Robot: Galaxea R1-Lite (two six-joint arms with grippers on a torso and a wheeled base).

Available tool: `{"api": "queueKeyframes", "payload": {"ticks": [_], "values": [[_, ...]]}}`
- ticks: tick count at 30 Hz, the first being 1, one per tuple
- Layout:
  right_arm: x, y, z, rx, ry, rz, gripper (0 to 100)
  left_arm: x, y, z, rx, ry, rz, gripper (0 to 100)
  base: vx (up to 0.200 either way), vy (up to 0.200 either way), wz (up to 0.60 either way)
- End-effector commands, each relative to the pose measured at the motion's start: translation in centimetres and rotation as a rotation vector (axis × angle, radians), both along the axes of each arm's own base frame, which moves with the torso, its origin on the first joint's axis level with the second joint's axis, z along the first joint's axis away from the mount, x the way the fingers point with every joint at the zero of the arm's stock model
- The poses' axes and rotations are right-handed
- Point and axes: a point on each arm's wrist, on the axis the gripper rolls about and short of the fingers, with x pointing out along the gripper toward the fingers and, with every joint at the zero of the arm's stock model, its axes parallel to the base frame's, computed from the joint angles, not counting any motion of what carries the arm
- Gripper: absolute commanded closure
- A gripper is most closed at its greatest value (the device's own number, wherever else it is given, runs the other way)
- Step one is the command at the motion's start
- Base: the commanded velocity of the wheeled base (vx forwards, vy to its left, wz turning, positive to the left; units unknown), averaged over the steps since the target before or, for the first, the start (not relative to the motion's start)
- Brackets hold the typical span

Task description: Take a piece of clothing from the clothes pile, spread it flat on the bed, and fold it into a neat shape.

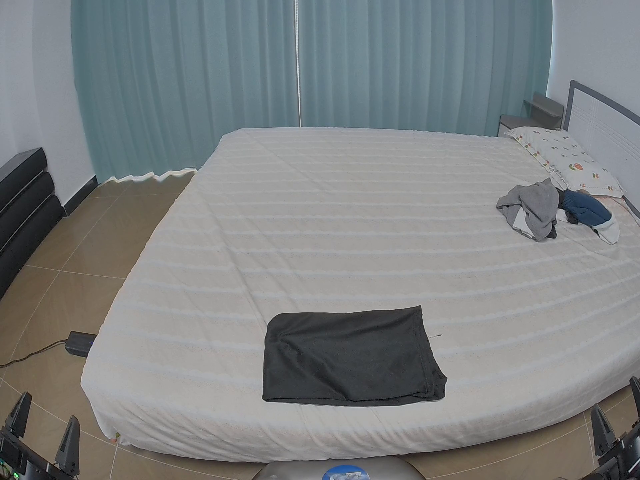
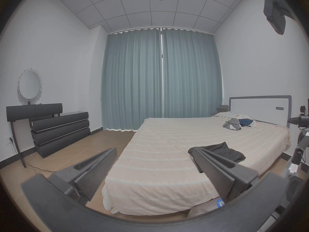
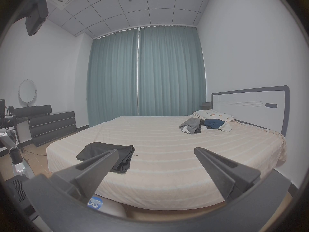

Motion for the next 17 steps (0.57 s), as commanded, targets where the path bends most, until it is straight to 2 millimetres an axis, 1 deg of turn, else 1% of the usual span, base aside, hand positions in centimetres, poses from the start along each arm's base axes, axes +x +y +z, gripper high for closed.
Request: {"api": "queueKeyframes", "payload": {"ticks": [1, 17], "values": [[0.06, 0.0, -0.51, -0.002, 0.008, 0.0, 0, 0.03, 0.0, -0.41, -0.004, 0.003, 0.0, 0, 0.0, 0.0, 0.0], [0.06, 0.01, -0.51, -0.002, 0.008, 0.003, 0, 0.03, 0.0, -0.42, -0.018, 0.005, 0.001, 0, 0.0, 0.0, 0.0]]}}
